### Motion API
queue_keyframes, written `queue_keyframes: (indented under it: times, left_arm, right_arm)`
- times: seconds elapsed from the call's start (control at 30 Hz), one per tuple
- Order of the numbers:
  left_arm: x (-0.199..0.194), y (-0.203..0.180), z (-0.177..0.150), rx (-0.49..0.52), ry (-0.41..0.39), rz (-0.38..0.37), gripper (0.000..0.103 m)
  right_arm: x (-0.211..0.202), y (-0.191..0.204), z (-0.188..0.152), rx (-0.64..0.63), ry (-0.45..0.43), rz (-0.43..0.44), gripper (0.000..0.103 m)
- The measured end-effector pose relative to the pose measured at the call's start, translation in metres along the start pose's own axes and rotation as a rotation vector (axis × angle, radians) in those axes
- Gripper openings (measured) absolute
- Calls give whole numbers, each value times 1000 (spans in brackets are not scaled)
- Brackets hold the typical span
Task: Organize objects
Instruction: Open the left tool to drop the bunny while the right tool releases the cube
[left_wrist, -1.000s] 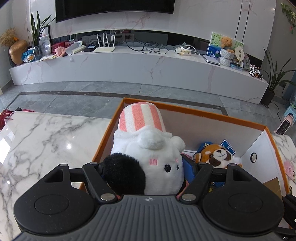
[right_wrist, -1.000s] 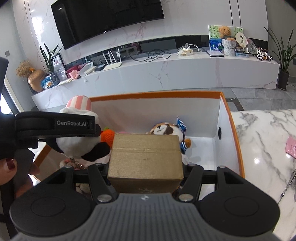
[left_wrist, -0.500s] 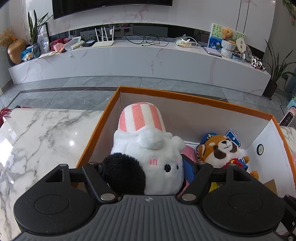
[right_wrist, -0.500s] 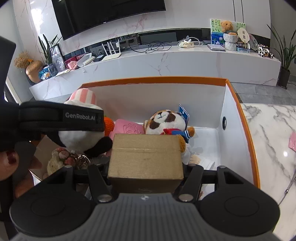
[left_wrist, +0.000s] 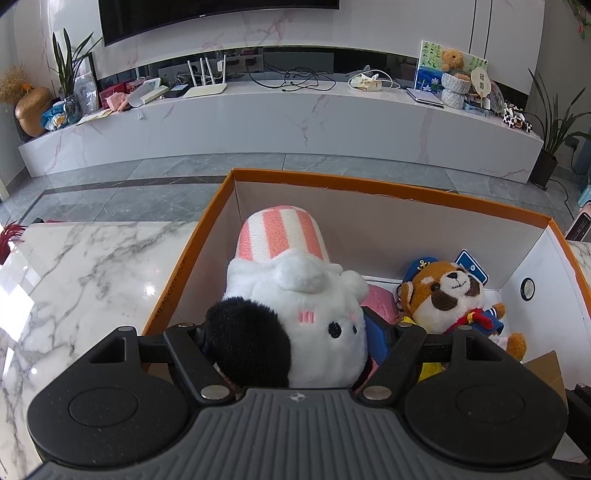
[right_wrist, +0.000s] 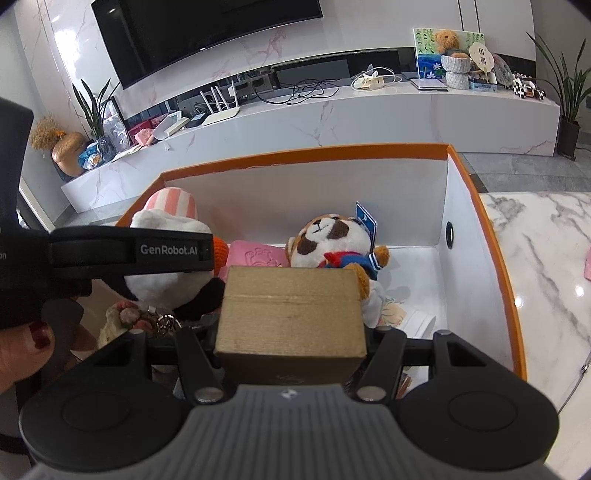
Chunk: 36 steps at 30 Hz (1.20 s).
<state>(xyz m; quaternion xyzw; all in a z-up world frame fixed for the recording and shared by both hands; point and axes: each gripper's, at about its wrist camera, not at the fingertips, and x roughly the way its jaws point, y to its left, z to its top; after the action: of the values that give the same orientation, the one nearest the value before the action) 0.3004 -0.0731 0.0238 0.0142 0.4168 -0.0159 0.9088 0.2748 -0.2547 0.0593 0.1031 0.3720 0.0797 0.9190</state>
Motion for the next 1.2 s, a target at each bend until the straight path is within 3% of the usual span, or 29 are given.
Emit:
queue_keyframes:
  times: [0.3,0.37,0.97,1.2]
  left_arm:
    - [0,0,0,3,-1,2,86]
    - [1,0,0,2,2,3,86]
    - [-4,4,2,-66,32,1,88]
    - [-16,2,3,-64,9,1,88]
  right_arm:
    - [0,-8,-1,50,8,22,61]
    - [0,-9,-2,52,10,22,66]
    - [-2,-2,-3,3,11,7,67]
    - [-7,2,-5,-17,8,6,68]
